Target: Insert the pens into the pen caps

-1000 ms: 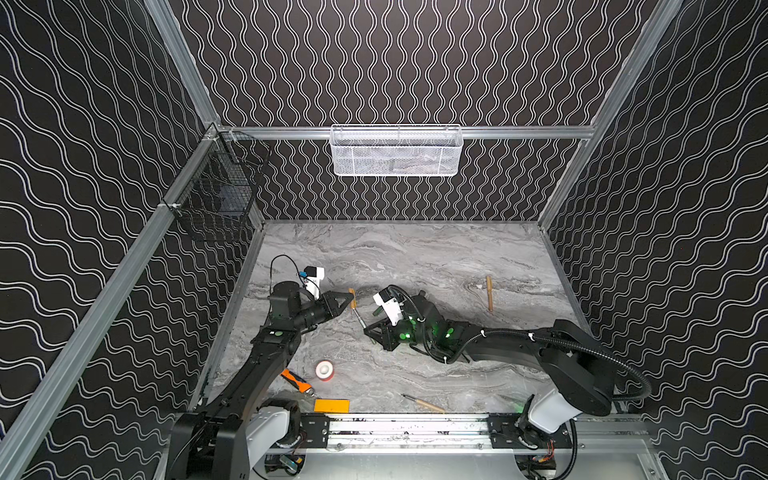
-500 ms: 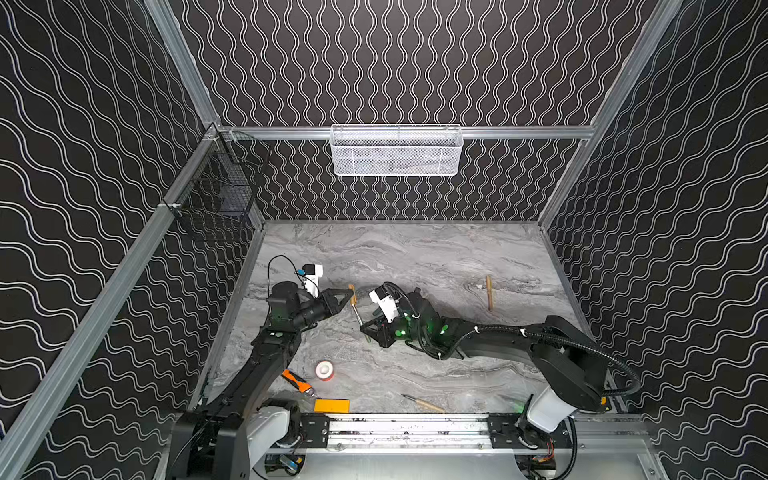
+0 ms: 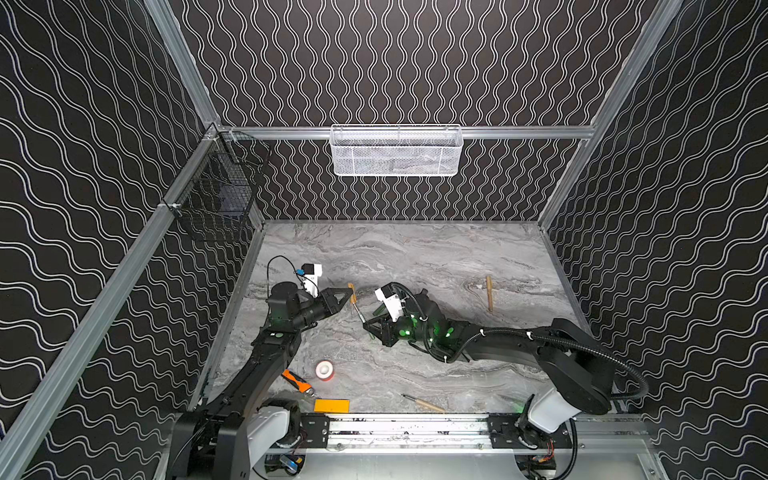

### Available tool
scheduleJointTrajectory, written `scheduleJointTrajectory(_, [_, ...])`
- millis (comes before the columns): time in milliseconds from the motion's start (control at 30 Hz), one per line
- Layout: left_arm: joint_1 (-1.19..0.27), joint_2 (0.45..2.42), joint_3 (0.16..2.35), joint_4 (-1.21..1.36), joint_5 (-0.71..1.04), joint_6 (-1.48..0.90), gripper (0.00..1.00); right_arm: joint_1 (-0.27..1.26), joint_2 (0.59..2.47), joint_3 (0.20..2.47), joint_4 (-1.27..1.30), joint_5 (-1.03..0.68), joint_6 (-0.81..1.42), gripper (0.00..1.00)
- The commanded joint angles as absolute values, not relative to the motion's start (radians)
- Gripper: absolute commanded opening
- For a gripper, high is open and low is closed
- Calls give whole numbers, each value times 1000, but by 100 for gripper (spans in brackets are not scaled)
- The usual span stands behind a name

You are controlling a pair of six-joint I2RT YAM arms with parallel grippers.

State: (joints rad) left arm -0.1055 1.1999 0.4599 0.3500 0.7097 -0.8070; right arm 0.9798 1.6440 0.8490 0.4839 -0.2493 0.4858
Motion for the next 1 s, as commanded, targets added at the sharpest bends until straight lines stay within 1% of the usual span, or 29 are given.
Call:
scheduleJointTrajectory(0, [-106, 1203, 456, 367, 754, -817, 0, 977, 1658, 869, 598, -236, 502, 16])
scheduleJointTrajectory(500, [-106, 1195, 437, 431, 772, -851, 0, 977, 1683, 924, 610, -235, 493, 16])
scheduleJointTrajectory(967, [-106, 1189, 430, 436, 769, -853, 0, 976, 1692, 951, 616, -231, 498, 16])
